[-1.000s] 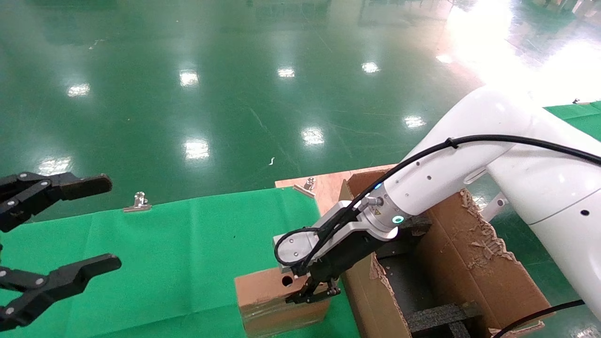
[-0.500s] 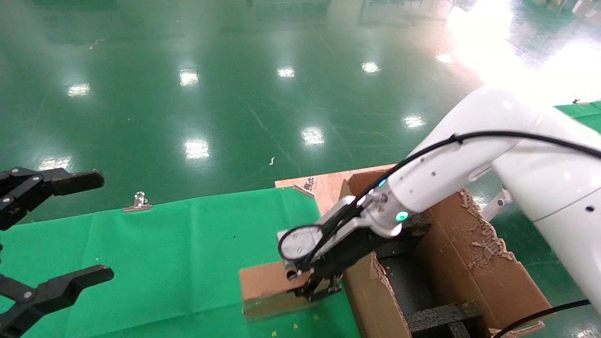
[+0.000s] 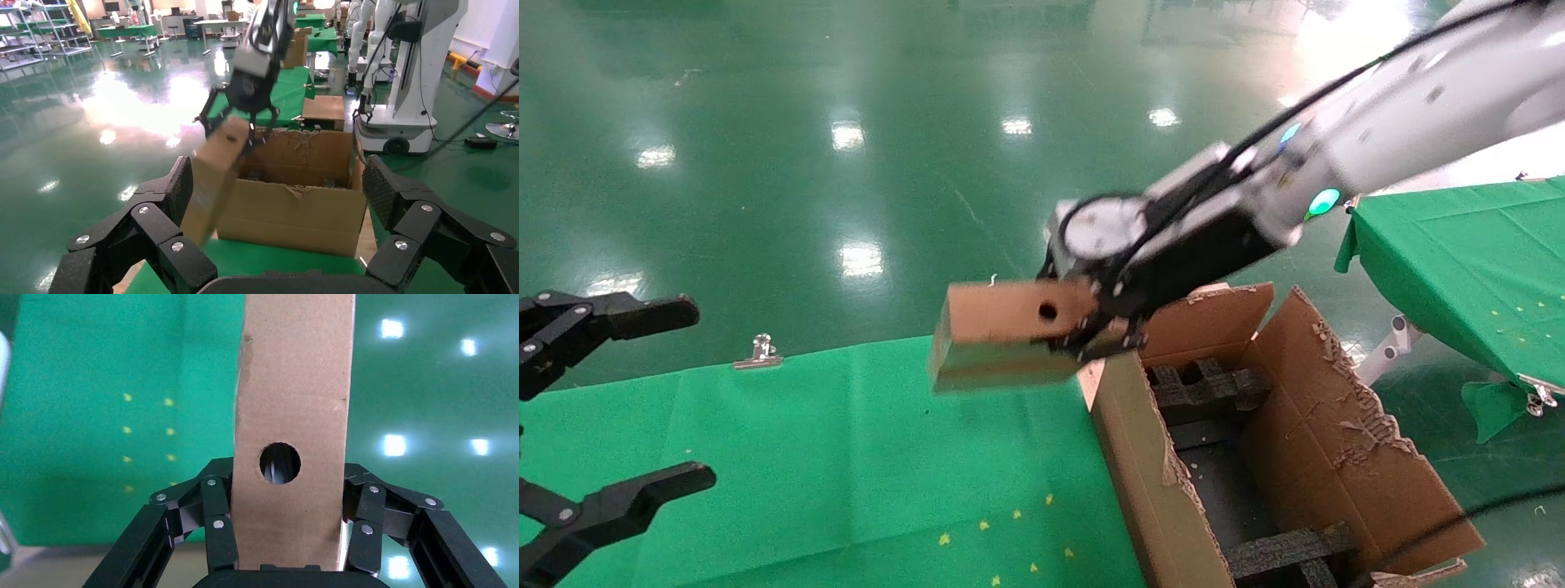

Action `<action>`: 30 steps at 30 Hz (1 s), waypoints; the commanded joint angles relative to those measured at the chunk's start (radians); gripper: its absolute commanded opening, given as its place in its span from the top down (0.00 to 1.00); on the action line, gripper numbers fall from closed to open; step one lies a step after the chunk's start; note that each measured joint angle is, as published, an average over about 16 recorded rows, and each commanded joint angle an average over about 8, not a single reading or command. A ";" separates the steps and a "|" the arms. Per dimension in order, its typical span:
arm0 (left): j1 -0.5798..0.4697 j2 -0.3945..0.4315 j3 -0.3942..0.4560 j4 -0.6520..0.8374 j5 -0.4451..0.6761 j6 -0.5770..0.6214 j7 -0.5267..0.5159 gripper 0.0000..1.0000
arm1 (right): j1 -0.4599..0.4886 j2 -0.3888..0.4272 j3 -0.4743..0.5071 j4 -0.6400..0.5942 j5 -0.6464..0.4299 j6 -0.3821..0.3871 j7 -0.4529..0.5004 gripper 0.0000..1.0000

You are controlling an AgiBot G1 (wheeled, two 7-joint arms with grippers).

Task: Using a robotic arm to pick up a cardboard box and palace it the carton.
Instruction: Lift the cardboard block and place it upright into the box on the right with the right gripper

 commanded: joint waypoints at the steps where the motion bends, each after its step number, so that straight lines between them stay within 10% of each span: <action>1: 0.000 0.000 0.000 0.000 0.000 0.000 0.000 0.00 | 0.054 0.007 -0.022 -0.030 0.022 -0.003 -0.025 1.00; 15: 0.000 0.000 0.000 0.000 0.000 0.000 0.000 0.00 | 0.217 0.058 -0.257 -0.160 0.198 -0.006 -0.100 1.00; 30: 0.000 0.000 0.000 0.000 0.000 0.000 0.000 0.00 | 0.399 0.341 -0.582 -0.118 0.230 -0.005 -0.036 1.00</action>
